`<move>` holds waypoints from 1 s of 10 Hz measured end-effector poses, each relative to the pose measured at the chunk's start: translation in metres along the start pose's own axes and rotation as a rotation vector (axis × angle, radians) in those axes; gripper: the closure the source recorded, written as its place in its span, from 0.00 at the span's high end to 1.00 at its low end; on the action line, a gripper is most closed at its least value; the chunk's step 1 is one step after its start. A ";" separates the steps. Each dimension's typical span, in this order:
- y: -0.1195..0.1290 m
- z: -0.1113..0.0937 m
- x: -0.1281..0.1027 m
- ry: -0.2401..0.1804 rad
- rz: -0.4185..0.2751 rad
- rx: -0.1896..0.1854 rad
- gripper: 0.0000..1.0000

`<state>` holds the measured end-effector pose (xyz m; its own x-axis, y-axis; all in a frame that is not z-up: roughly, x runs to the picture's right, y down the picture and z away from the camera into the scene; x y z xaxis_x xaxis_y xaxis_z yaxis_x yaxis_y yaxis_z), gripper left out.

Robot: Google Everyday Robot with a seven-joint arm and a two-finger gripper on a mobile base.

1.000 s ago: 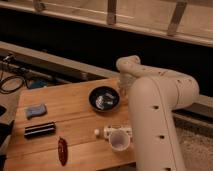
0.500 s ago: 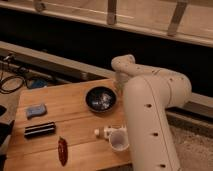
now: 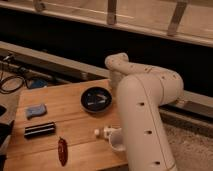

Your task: Push the ceramic bowl across the table

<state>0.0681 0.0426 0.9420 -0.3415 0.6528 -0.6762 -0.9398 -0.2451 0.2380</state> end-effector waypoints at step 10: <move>0.046 -0.001 0.009 0.016 -0.051 0.022 0.19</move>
<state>0.0216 0.0360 0.9462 -0.2926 0.6525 -0.6990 -0.9562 -0.1952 0.2180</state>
